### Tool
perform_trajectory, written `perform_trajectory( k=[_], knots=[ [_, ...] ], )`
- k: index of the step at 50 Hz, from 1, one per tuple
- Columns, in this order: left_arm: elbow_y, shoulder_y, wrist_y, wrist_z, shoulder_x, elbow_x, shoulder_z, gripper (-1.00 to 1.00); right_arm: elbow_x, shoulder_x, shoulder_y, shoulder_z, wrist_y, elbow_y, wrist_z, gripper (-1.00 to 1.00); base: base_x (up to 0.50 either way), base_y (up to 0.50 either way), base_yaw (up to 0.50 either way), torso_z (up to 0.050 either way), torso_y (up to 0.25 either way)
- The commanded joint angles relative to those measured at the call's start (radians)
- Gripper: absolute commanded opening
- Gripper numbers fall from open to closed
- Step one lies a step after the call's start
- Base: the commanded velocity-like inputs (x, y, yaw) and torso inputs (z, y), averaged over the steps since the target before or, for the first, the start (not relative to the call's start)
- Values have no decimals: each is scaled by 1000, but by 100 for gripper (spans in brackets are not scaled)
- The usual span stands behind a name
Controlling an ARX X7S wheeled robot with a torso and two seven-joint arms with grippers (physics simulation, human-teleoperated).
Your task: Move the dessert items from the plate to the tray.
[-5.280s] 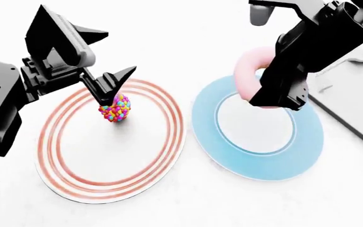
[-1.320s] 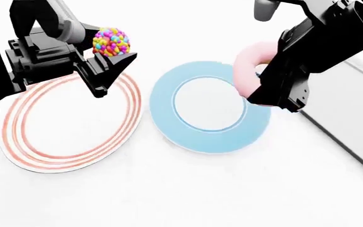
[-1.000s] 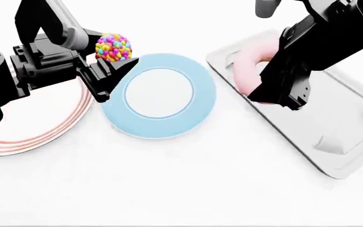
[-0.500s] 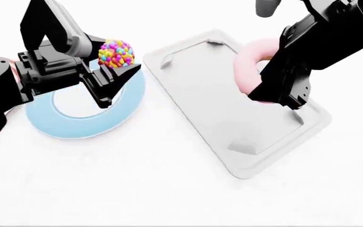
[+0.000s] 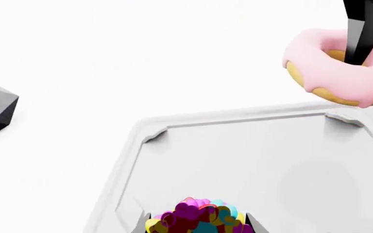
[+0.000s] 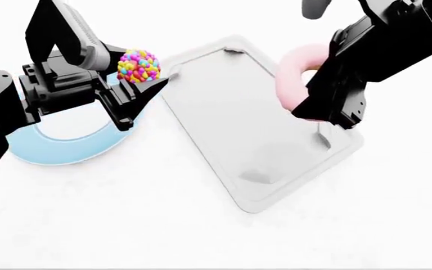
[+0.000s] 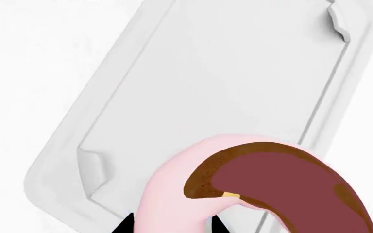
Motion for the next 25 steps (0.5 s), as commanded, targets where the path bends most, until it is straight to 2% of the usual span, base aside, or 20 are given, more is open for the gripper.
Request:
perform_trajectory(
  k=[1,9,25],
  knots=[
    [3,2,-6,-9,-2,-13,-3,-100,2,0,2,0,-10,-3,1,-100,0,0,0,0,0],
    [3,2,-5,-11,0,-14,0,-100,7,-1,-2,2,-8,-4,6,-100,318,-293,0,0,0],
    [45,11,-39,-26,20,-44,1,-100,-11,-42,-23,-10,-97,66,-19,-100,0,0,0,0,0]
  ],
)
